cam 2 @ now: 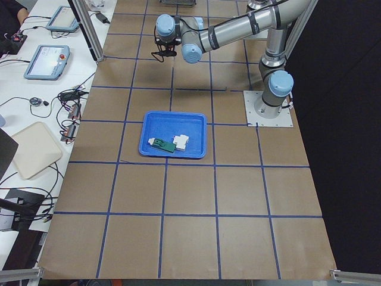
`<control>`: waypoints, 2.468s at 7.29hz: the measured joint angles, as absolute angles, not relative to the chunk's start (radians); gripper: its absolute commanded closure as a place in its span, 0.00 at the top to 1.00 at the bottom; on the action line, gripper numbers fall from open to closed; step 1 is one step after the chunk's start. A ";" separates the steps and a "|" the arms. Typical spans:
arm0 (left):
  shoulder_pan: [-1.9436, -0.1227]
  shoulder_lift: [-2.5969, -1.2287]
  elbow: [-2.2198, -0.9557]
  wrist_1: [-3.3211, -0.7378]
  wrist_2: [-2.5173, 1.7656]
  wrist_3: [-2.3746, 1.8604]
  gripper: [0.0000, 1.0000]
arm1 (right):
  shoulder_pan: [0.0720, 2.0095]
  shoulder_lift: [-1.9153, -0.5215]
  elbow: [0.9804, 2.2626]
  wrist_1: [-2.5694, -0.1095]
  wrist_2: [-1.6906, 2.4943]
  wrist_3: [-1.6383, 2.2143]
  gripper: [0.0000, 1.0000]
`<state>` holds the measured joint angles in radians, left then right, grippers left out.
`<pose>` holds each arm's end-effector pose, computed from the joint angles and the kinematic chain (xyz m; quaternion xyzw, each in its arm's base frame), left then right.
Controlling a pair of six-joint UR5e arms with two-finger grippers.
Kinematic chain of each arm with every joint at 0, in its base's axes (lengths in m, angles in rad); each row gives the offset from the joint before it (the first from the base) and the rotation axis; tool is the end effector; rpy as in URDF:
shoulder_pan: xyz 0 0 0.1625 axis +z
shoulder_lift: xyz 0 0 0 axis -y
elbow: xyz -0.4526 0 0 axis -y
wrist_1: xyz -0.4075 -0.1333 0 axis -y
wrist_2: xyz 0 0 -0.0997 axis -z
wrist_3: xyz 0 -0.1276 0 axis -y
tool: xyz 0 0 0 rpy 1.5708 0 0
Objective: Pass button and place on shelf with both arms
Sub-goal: 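Lift the red push button and carry it toward the table center, then hold the button out with the left gripper while the right gripper approaches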
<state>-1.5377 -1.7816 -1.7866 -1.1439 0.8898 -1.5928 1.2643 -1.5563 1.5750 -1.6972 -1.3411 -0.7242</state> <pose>-0.1948 -0.5722 0.3374 0.6846 -0.6479 -0.2347 0.2375 -0.0041 -0.5509 0.4946 -0.2117 0.9691 -0.1029 0.0732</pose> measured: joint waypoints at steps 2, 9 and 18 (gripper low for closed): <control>-1.613 -1.786 -1.787 -1.074 0.846 -1.724 0.00 | 1.246 -1.606 1.592 -1.652 -1.175 -0.967 1.00; -1.696 -1.769 -1.786 -0.907 0.693 -1.971 0.00 | 1.401 -1.708 1.735 -1.626 -1.047 -1.697 1.00; -1.698 -1.752 -1.777 -0.907 0.637 -2.009 0.00 | 1.593 -1.627 1.708 -1.811 -1.034 -1.486 1.00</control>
<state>-1.6981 -1.7515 -1.7770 -0.9067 0.6367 -2.0089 1.5935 -1.6266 1.7083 -1.8109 -1.0342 -1.4856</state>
